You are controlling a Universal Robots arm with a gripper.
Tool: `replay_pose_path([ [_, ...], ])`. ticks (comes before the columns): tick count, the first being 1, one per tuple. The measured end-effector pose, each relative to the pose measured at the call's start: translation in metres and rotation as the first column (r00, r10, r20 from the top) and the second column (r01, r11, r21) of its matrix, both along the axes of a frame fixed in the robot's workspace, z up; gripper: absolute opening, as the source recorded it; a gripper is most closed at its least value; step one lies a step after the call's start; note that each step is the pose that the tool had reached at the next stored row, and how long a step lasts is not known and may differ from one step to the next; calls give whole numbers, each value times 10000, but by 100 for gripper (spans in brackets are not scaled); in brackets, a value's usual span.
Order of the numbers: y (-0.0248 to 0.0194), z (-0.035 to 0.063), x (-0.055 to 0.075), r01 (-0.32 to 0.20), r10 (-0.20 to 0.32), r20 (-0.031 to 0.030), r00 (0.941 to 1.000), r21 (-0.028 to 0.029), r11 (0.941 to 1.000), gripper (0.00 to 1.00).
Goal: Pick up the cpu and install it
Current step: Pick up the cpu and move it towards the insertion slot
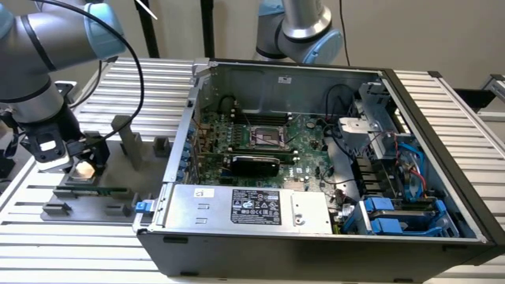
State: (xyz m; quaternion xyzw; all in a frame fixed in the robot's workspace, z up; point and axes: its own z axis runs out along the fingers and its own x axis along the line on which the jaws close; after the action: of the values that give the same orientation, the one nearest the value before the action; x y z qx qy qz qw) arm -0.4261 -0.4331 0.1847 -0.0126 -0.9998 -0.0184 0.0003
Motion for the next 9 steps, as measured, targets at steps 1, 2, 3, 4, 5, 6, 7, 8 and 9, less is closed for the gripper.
replay_pose_path([
  [1,0,0,0,-6,6,0,10000,-1,10000,73],
  [2,0,0,0,-13,13,0,10000,0,10000,73],
  [3,0,0,0,-21,21,0,10000,0,10000,73],
  [4,0,0,0,-29,29,0,10000,0,10000,73],
  [5,0,0,0,-36,36,0,10000,0,10000,73],
  [6,0,0,0,-41,41,0,10000,0,10000,73],
  [7,0,0,0,-46,46,0,10000,0,10000,73],
  [8,0,0,0,-49,49,0,10000,0,10000,71],
  [9,0,0,0,-51,51,0,10000,0,10000,71],
])
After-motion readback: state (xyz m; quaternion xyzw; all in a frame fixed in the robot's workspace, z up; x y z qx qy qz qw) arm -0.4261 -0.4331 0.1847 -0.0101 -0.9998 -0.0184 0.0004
